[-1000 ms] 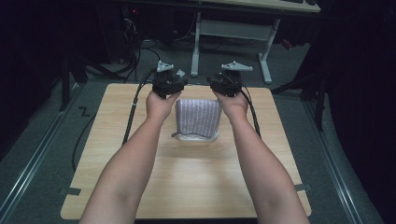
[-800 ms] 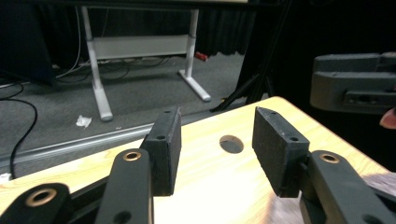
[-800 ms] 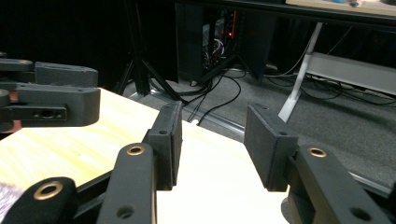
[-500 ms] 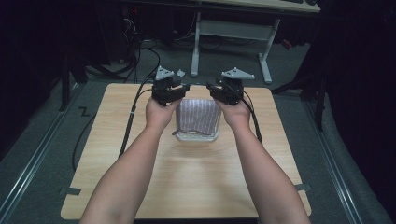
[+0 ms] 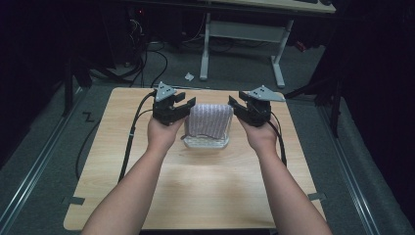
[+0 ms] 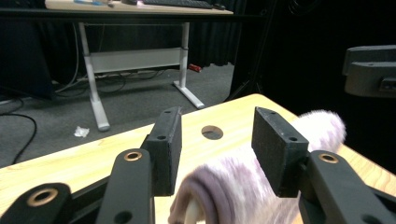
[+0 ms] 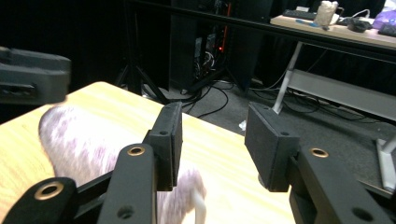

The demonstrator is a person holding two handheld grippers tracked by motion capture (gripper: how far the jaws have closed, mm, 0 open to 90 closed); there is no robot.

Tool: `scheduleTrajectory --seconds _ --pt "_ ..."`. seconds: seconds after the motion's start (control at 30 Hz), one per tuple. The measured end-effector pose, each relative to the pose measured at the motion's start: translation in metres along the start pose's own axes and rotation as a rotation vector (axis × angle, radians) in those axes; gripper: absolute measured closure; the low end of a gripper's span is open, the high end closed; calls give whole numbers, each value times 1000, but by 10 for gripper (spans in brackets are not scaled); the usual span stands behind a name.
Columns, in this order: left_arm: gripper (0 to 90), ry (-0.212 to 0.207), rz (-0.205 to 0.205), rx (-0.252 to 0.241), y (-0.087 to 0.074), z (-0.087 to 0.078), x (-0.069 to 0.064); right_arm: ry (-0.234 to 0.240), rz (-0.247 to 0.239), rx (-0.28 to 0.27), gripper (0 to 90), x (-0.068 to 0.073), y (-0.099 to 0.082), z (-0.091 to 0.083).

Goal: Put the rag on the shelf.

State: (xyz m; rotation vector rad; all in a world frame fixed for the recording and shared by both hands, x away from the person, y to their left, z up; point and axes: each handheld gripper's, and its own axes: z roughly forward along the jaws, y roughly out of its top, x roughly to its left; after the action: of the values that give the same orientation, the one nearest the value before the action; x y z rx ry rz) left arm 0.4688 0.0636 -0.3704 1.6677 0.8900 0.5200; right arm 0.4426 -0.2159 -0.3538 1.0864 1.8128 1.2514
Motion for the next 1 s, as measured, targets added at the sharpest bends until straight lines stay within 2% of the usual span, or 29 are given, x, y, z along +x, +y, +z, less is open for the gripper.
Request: scheduleTrajectory --seconds 0.1,0.13,0.17,0.2,0.23,0.3,0.37,0.43,0.47,0.5,0.57,0.6,0.63,0.67,0.7,0.77,0.8,0.83,0.87,0.9,0.97,1.0 --pt "530 -9 -1 -3 -5 -11 -2 -7 -3 3 590 0 -5 -7" --pt "525 -15 -3 -8 -9 -19 -2 -19 -1 8 598 0 -11 -14" --pt "522 -15 -3 -8 -9 -19 -2 -19 -1 8 598 0 -11 -14" --pt "517 -26 -13 -12 -16 -28 -2 -24 2 13 602 0 -16 -20" --pt "514 -26 -13 -12 -16 -28 -2 -24 2 13 602 0 -16 -20" --pt "509 -24 -10 -9 -28 -37 -2 -19 -4 10 596 0 -25 -30" --pt "507 -17 -8 0 -39 -44 0 -18 -6 14 592 0 -27 -33" --pt "502 1 -3 30 -55 -52 5 -12 -1 13 581 0 -36 -40" --pt "498 1 -3 30 -55 -52 5 -12 -1 13 581 0 -36 -40" --pt "494 7 -24 50 -68 -56 12 -5 0 41 562 1 -41 -41" --pt "488 9 -31 56 -72 -57 14 -2 -3 46 559 1 -45 -42" --pt "484 14 -49 77 -82 -59 19 -8 -5 43 547 2 -52 -42" --pt "483 14 -49 77 -82 -59 19 -8 -5 43 547 2 -52 -42" --pt "479 15 -55 92 -89 -61 22 5 -3 76 530 2 -58 -40" --pt "478 12 -57 103 -94 -61 23 3 -4 71 531 3 -61 -40" --pt "478 7 -58 113 -97 -61 24 -1 -4 73 532 3 -66 -40" --pt "472 -4 -56 129 -104 -61 24 9 1 101 558 3 -73 -37" --pt "469 -4 -56 129 -104 -61 24 9 1 101 558 3 -73 -37" --pt "463 -14 -49 158 -113 -61 22 4 -5 111 556 5 -82 -36" --pt "460 -14 -49 158 -113 -61 22 4 -5 111 556 5 -82 -36" --pt "457 -24 -38 196 -127 -63 21 18 10 130 548 7 -96 -35" --pt "457 -24 -38 196 -127 -63 21 18 10 130 548 7 -96 -35"
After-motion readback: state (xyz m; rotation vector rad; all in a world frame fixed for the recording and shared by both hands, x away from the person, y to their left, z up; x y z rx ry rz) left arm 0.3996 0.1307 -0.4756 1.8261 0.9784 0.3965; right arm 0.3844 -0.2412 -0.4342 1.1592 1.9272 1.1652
